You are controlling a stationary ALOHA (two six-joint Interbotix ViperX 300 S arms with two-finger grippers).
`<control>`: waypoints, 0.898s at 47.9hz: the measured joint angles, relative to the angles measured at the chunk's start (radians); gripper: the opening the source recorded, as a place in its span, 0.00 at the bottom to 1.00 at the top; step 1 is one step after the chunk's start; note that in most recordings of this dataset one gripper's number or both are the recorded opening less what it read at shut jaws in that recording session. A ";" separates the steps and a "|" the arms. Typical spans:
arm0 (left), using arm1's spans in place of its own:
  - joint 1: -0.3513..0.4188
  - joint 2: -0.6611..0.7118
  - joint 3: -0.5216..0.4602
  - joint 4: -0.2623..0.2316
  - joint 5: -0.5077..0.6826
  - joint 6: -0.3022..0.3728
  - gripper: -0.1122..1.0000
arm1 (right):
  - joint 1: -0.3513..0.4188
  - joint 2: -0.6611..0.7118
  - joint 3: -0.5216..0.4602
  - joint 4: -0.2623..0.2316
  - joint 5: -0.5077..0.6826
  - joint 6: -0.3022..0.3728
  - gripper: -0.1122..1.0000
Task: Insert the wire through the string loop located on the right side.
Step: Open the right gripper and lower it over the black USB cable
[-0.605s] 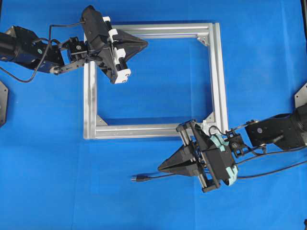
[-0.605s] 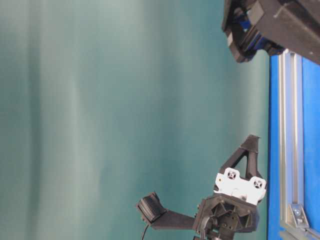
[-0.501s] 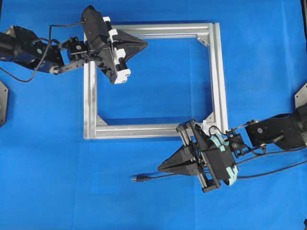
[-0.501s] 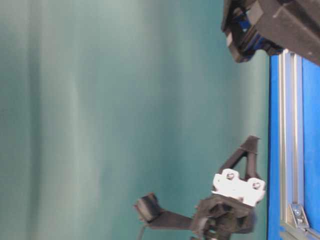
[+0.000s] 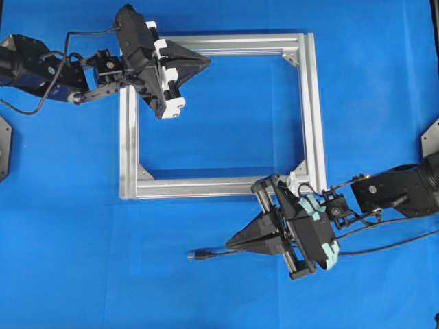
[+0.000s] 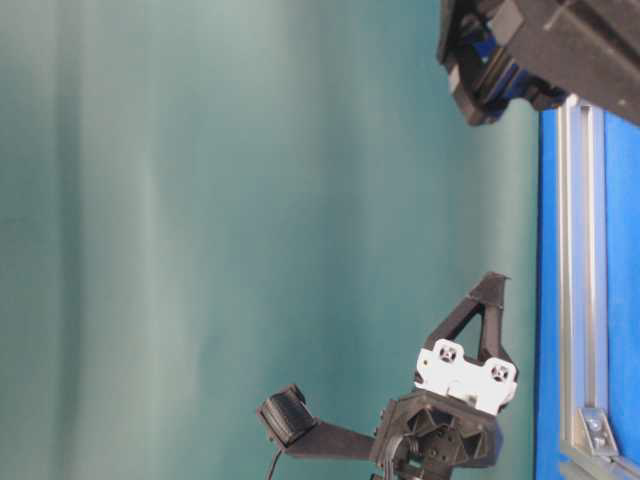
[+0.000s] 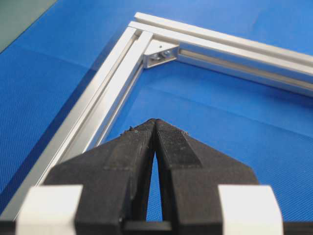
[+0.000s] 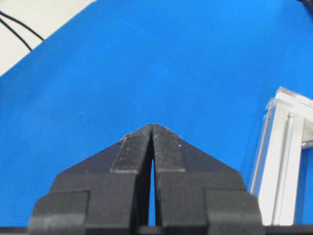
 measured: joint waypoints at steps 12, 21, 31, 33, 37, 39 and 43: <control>0.000 0.000 0.000 0.000 0.000 0.000 0.10 | 0.015 0.000 0.000 0.009 0.028 0.071 0.59; 0.000 0.000 0.000 0.000 0.000 0.000 0.10 | 0.032 0.000 0.000 0.054 0.038 0.074 0.89; 0.000 -0.002 0.000 0.000 0.000 0.000 0.10 | 0.032 0.006 -0.002 0.095 0.038 0.074 0.87; 0.002 0.000 0.000 0.000 0.000 0.000 0.10 | 0.034 0.018 -0.006 0.107 0.040 0.074 0.87; 0.000 0.000 0.000 0.000 0.000 0.000 0.10 | 0.037 0.057 -0.015 0.130 0.040 0.072 0.87; 0.002 0.000 0.000 0.000 0.000 0.000 0.10 | 0.040 0.081 -0.023 0.147 0.040 0.074 0.87; 0.002 0.000 0.000 0.000 0.000 0.000 0.10 | 0.048 0.124 -0.037 0.170 0.040 0.074 0.87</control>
